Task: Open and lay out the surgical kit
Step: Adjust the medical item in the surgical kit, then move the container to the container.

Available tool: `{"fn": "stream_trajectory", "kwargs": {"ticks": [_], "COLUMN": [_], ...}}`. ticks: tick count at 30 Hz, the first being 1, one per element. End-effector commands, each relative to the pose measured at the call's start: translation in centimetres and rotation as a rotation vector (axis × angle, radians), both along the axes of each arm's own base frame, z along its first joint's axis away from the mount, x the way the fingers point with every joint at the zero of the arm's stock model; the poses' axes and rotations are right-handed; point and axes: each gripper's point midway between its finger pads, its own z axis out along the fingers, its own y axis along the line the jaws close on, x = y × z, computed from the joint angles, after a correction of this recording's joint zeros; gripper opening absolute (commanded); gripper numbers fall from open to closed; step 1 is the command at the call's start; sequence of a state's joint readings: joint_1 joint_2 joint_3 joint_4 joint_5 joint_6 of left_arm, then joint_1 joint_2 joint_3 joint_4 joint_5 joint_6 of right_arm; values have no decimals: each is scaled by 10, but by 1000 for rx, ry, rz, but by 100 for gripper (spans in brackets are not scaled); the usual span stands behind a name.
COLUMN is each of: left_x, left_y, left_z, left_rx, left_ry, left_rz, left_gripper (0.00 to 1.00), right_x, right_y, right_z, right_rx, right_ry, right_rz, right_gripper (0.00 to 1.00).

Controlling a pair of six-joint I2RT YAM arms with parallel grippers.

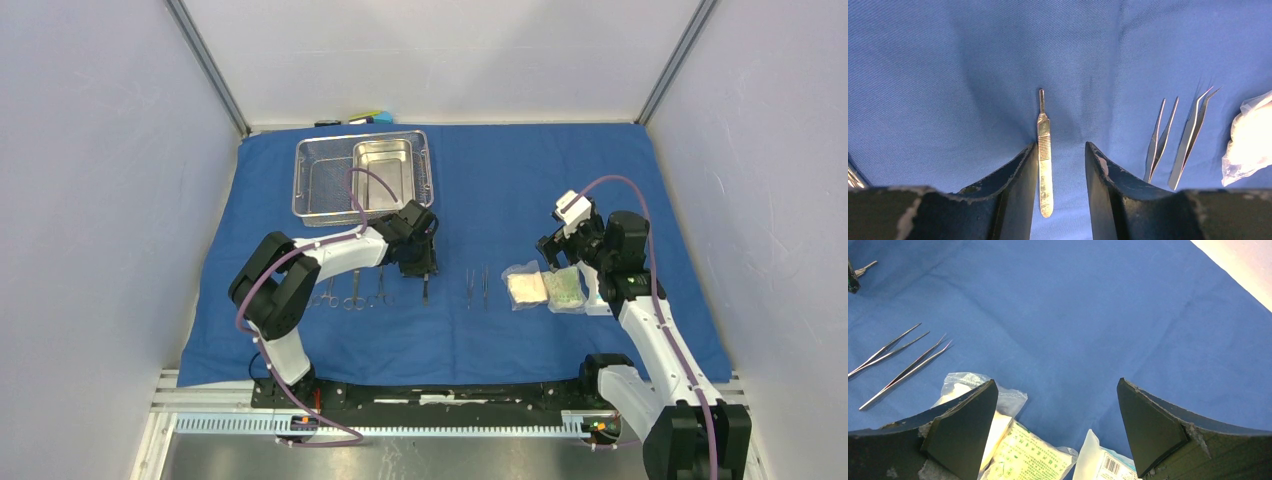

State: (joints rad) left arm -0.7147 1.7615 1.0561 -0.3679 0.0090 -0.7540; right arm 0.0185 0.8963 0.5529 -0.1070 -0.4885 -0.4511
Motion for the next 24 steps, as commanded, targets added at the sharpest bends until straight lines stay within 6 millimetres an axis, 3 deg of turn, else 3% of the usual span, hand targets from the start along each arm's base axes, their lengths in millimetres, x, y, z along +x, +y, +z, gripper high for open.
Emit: {"fn": "stream_trajectory", "kwargs": {"ticks": [1, 8, 13, 24], "left_x": [10, 9, 19, 94], "left_y": [-11, -5, 4, 25], "left_z": [12, 16, 30, 108], "left_rx": [-28, -12, 30, 148], "left_ry": [-36, -42, -111, -345], "left_rz": [-37, -21, -9, -152], "left_gripper": [46, 48, 53, 69], "right_x": [2, 2, 2, 13], "right_y": [-1, 0, 0, -2], "right_z": [4, 6, 7, 17], "right_rx": [1, 4, 3, -48], "right_ry": [-25, -26, -28, -41], "right_rz": [-4, -1, 0, 24], "right_gripper": [97, 97, 97, 97]}}
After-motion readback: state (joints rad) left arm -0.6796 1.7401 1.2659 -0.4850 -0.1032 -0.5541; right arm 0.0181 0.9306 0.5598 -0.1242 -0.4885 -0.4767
